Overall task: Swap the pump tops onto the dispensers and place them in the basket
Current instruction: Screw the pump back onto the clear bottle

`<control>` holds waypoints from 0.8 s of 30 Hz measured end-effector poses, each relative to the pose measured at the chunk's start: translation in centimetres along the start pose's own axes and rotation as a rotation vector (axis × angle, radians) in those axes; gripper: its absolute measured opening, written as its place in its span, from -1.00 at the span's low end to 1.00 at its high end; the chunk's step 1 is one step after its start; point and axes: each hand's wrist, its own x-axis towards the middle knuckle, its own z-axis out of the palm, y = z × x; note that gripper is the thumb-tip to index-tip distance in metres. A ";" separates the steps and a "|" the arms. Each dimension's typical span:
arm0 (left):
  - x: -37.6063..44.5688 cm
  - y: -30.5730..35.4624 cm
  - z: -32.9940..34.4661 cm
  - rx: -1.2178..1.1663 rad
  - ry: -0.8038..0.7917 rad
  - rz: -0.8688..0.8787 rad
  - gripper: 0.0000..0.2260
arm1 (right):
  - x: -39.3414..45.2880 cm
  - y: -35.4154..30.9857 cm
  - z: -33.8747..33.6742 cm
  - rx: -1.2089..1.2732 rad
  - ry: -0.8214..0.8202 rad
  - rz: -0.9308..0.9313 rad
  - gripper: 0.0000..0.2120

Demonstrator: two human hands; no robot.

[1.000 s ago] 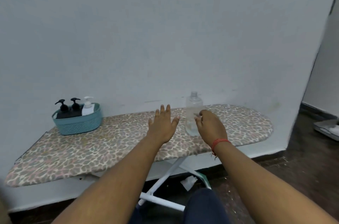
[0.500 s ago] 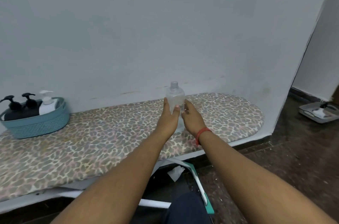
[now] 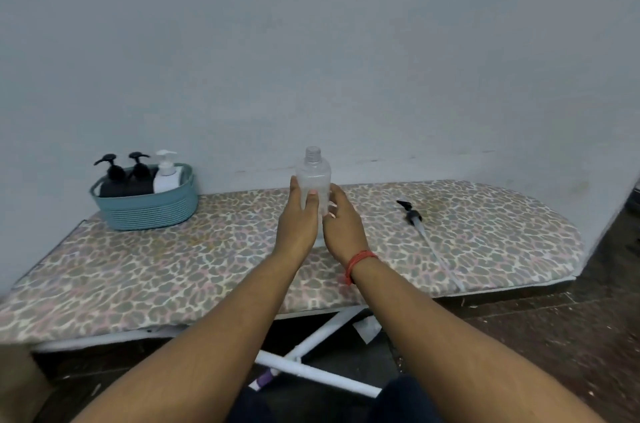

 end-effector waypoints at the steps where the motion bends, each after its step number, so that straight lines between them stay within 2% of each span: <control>1: -0.1 -0.4 -1.1 0.012 0.015 -0.013 -0.41 | -0.2 -0.1 1.2 -0.007 -0.003 -0.011 -0.63; 7: -0.8 -3.2 -5.0 0.038 0.051 -0.033 -0.53 | -1.1 0.6 5.6 -0.107 -0.009 0.021 -0.39; 11: -1.0 -3.5 -5.4 0.022 0.020 -0.036 -0.48 | -1.2 1.0 5.3 -0.112 -0.031 -0.008 -0.38; 13: -1.6 -3.2 -5.1 0.027 0.053 -0.038 -0.42 | -1.0 1.3 4.4 -0.142 -0.031 -0.006 -0.39; 15: -2.7 -2.7 -4.9 0.075 0.148 0.029 -0.41 | -0.6 1.8 2.9 -0.195 0.005 0.028 -0.44; 18: -4.3 -2.0 -4.2 0.243 0.229 0.361 -0.42 | 0.4 3.0 -0.5 -0.286 0.095 0.040 -0.56; 20: -4.9 -1.8 -2.8 0.348 0.128 0.577 -0.41 | 1.4 4.0 -3.1 -0.368 0.145 0.050 -0.62; 21: -5.1 -1.6 -1.8 0.380 0.052 0.623 -0.41 | 1.9 4.6 -4.5 -0.421 0.166 0.062 -0.64; 24: -5.3 -1.3 1.6 0.414 -0.179 0.583 -0.43 | 3.4 6.3 -8.6 -0.606 0.209 0.097 -0.66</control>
